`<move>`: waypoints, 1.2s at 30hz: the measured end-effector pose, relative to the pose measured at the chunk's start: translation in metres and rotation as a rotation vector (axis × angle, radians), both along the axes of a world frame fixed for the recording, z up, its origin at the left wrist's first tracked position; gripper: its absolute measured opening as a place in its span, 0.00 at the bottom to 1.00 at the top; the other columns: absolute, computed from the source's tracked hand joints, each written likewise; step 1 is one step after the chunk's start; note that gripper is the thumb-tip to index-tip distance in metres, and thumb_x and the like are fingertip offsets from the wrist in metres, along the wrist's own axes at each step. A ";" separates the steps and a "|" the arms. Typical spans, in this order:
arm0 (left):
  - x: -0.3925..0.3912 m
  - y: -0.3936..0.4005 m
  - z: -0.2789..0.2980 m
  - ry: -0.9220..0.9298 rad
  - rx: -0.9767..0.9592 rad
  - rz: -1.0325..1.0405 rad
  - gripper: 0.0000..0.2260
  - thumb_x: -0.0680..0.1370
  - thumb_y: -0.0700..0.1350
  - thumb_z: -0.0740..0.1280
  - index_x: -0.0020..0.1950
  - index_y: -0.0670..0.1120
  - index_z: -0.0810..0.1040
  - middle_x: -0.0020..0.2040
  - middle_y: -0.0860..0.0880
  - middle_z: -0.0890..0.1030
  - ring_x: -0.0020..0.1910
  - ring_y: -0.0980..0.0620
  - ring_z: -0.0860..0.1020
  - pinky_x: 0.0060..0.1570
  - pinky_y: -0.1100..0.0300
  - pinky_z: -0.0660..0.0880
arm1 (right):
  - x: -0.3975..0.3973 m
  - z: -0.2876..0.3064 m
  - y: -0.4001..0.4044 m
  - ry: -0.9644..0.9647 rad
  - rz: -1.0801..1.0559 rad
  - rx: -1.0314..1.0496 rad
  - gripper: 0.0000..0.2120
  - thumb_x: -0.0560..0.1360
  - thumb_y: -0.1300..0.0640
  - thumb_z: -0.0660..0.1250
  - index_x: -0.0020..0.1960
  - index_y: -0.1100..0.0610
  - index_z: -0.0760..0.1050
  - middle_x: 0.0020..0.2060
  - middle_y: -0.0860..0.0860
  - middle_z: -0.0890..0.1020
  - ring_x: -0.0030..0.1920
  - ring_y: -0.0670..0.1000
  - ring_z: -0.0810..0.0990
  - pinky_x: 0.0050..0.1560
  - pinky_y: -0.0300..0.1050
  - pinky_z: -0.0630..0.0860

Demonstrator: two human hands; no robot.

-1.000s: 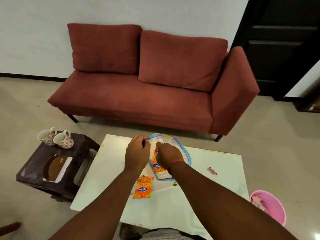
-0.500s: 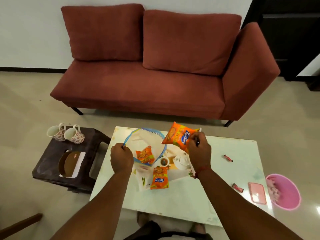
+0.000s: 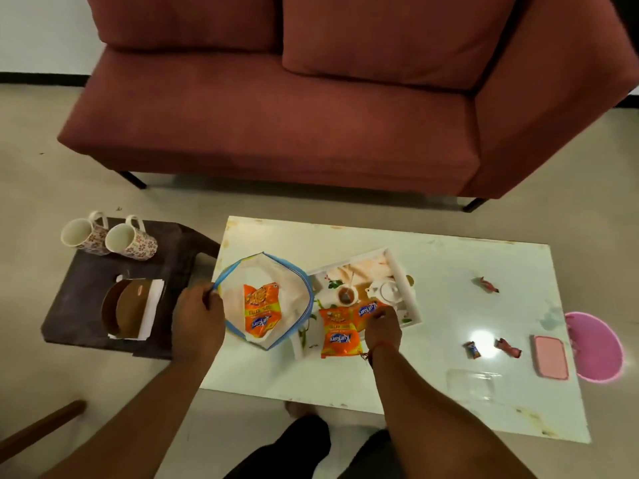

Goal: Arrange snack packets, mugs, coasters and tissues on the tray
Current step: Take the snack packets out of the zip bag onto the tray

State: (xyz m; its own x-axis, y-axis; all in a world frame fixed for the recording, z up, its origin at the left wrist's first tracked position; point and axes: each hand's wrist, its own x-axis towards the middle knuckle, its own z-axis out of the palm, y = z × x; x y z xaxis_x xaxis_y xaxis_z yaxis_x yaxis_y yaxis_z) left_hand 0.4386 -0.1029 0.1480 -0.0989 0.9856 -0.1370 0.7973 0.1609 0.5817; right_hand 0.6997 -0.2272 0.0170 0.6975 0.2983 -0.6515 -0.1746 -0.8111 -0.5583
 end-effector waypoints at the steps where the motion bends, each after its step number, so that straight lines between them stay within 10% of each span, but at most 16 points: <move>1: -0.004 0.002 -0.002 0.001 -0.010 -0.006 0.10 0.82 0.46 0.60 0.57 0.42 0.77 0.51 0.43 0.80 0.46 0.51 0.75 0.43 0.60 0.73 | -0.004 -0.005 0.002 0.022 -0.019 0.015 0.09 0.79 0.60 0.59 0.54 0.54 0.76 0.54 0.58 0.82 0.53 0.60 0.79 0.46 0.44 0.70; 11: 0.019 0.006 0.002 -0.073 -0.084 -0.155 0.09 0.82 0.44 0.61 0.58 0.43 0.77 0.54 0.44 0.80 0.52 0.46 0.79 0.51 0.46 0.81 | 0.000 0.038 -0.009 -0.125 -0.045 0.128 0.11 0.78 0.64 0.60 0.55 0.58 0.78 0.53 0.55 0.81 0.56 0.58 0.79 0.53 0.45 0.72; 18: 0.098 -0.019 0.034 -0.123 -0.001 -0.271 0.10 0.81 0.40 0.60 0.57 0.43 0.79 0.51 0.46 0.79 0.48 0.53 0.74 0.48 0.62 0.69 | 0.014 0.138 0.009 -0.466 0.586 0.544 0.07 0.77 0.63 0.63 0.50 0.55 0.78 0.48 0.48 0.80 0.48 0.47 0.76 0.51 0.37 0.73; 22: 0.152 -0.044 0.063 -0.144 0.096 -0.394 0.10 0.82 0.41 0.61 0.59 0.43 0.80 0.52 0.46 0.80 0.47 0.57 0.73 0.44 0.74 0.66 | 0.033 0.165 0.017 -0.435 1.120 0.188 0.12 0.80 0.60 0.60 0.59 0.59 0.78 0.55 0.59 0.80 0.56 0.58 0.78 0.57 0.50 0.74; 26: 0.201 -0.075 0.098 -0.246 0.199 -0.474 0.10 0.82 0.43 0.62 0.58 0.43 0.80 0.49 0.50 0.78 0.47 0.56 0.76 0.45 0.66 0.76 | 0.064 0.173 0.006 -0.499 1.472 -0.109 0.16 0.80 0.57 0.61 0.66 0.58 0.75 0.64 0.61 0.76 0.65 0.63 0.75 0.64 0.53 0.73; 36: 0.267 -0.136 0.144 -0.336 0.370 -0.516 0.10 0.81 0.41 0.63 0.58 0.41 0.80 0.49 0.48 0.78 0.46 0.51 0.79 0.41 0.51 0.83 | 0.114 0.157 -0.034 -0.846 1.639 -0.633 0.18 0.83 0.55 0.58 0.70 0.58 0.72 0.66 0.58 0.77 0.66 0.63 0.73 0.65 0.58 0.70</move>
